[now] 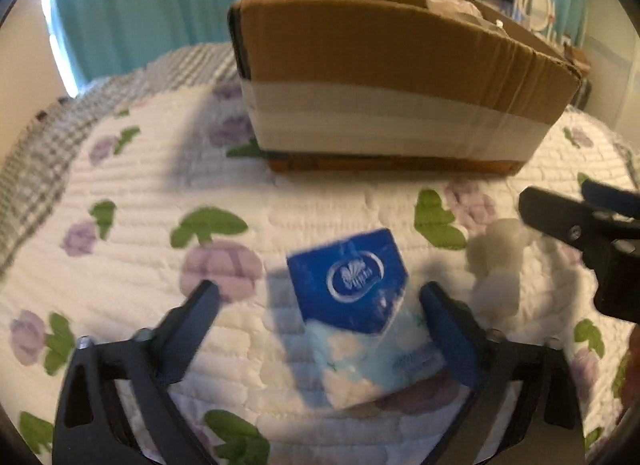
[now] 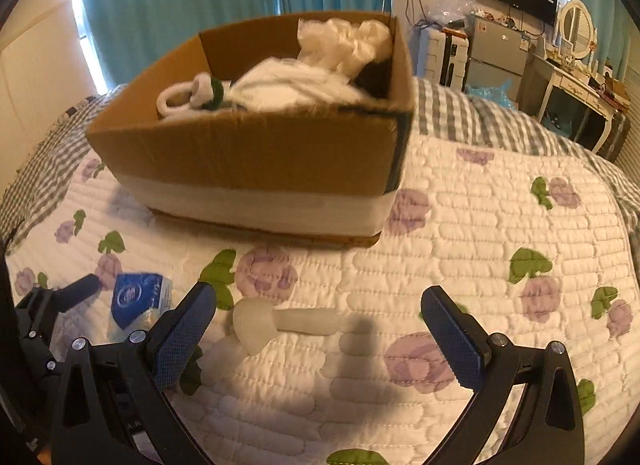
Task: Organize soft objects
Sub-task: 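Grasp the blue tissue pack with the left tool while the right grasps the white plastic item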
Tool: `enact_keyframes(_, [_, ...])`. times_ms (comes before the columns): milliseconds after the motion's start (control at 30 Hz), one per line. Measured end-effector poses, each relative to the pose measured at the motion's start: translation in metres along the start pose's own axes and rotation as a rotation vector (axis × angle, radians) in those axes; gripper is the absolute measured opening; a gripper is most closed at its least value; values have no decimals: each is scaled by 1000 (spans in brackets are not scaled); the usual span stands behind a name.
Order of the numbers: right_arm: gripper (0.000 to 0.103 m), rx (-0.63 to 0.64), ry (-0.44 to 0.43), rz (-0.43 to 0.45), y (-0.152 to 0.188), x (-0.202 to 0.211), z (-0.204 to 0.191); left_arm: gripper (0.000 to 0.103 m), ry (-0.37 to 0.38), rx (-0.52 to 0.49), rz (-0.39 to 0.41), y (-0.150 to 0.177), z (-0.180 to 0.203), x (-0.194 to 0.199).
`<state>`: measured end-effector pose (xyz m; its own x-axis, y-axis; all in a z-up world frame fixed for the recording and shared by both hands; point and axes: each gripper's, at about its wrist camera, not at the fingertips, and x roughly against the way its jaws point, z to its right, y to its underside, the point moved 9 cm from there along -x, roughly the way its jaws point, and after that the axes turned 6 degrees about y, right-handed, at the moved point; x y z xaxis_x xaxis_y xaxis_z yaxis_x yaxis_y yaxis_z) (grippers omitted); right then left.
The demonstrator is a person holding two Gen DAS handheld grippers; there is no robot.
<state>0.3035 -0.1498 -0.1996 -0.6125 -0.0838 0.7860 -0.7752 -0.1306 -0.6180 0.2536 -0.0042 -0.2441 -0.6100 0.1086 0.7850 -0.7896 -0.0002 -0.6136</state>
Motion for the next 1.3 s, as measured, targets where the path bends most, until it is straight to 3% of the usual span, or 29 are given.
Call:
enact_keyframes(67, [103,4,1,-8,2,-3,-3,51,49,10,-9,1,2,1])
enact_keyframes(333, [97,35,-25,-25,9,-16,-20,49,68,-23,26,-2,-3,28])
enact_keyframes(533, [76,69,-28,-53,24,-35,-36,49,49,-20,41,-11,-16,29])
enact_keyframes(633, [56,78,-33,-39,23,-30,-40,49,52,-9,32,-10,-20,27])
enact_keyframes(700, [52,82,-34,-39,24,-28,-42,49,52,-10,29,-8,-20,26])
enact_keyframes(767, [33,77,-47,-30,25,-23,-44,49,52,-15,31,-8,-20,28])
enact_keyframes(1067, [31,108,-44,8,28,15,-31,49,54,-49,41,-7,-13,45])
enact_keyframes(1300, [31,123,-39,70,21,59,-35,49,50,-59,99,-21,-3,78])
